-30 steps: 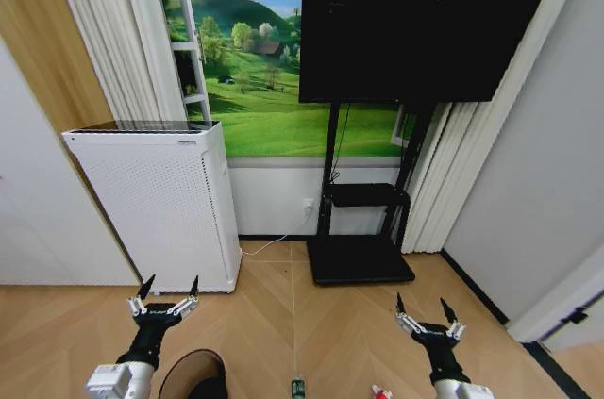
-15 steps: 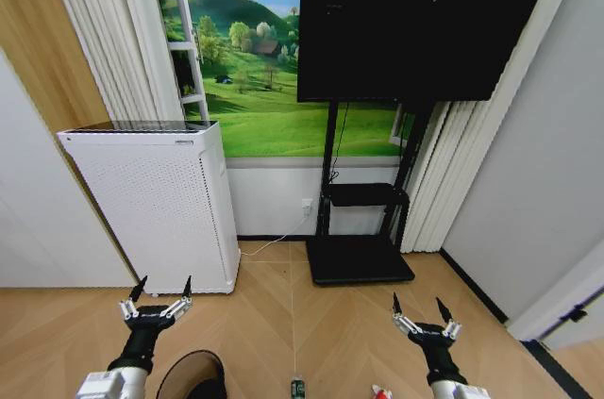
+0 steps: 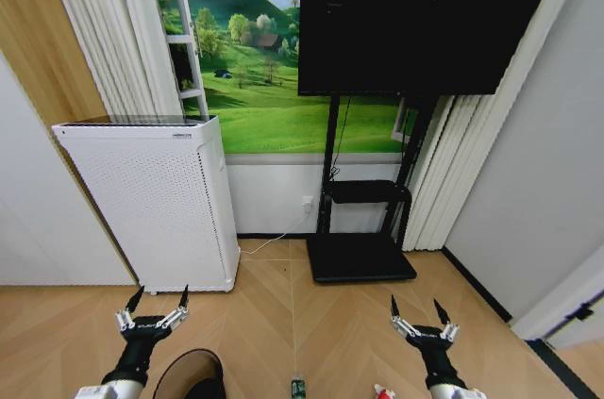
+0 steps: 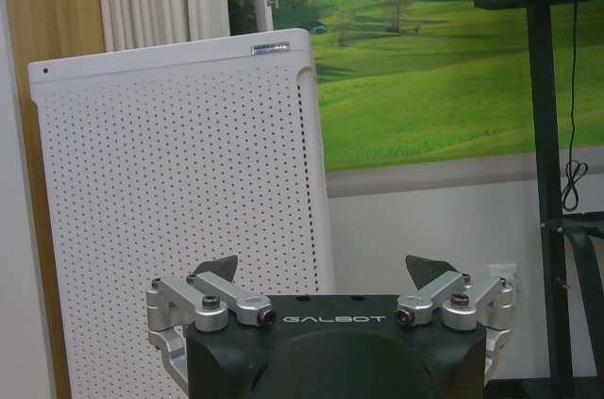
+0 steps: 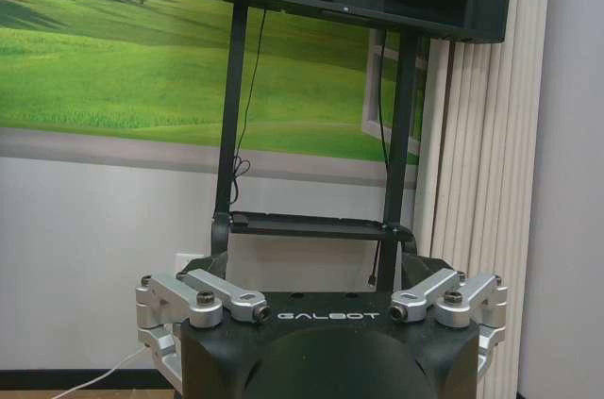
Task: Pick up the trash bin and place the garbage on the floor into it.
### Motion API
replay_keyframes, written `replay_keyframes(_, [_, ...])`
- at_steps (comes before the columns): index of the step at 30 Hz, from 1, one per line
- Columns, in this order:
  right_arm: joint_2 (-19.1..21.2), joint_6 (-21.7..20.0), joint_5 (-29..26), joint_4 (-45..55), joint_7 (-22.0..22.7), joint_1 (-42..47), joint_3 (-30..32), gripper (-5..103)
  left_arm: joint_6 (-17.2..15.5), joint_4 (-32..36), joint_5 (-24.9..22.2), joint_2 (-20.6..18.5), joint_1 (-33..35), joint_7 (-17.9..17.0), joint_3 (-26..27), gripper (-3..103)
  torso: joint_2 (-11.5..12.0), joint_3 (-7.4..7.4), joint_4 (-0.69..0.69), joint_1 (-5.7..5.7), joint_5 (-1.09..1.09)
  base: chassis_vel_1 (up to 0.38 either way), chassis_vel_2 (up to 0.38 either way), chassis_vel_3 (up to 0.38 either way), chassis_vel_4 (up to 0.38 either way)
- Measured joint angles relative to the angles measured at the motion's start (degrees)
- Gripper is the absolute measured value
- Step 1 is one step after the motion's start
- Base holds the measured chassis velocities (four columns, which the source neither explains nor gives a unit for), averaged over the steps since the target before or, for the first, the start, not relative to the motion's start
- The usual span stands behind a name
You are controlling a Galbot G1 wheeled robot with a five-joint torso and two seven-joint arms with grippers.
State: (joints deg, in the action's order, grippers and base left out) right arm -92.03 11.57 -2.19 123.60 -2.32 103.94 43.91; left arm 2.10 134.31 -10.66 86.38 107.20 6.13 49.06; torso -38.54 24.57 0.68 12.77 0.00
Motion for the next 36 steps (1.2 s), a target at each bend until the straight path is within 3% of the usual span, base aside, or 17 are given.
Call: replay_keyframes(36, [-0.1, 2.13, -0.2, -0.74, -0.08, 0.0, 0.48, 100, 2.25, 0.87, 0.11, 0.77, 1.74, 0.94, -0.28, 100, 9.11, -5.65, 0.0, -3.48, 0.0, 0.0, 0.0, 0.0, 0.0])
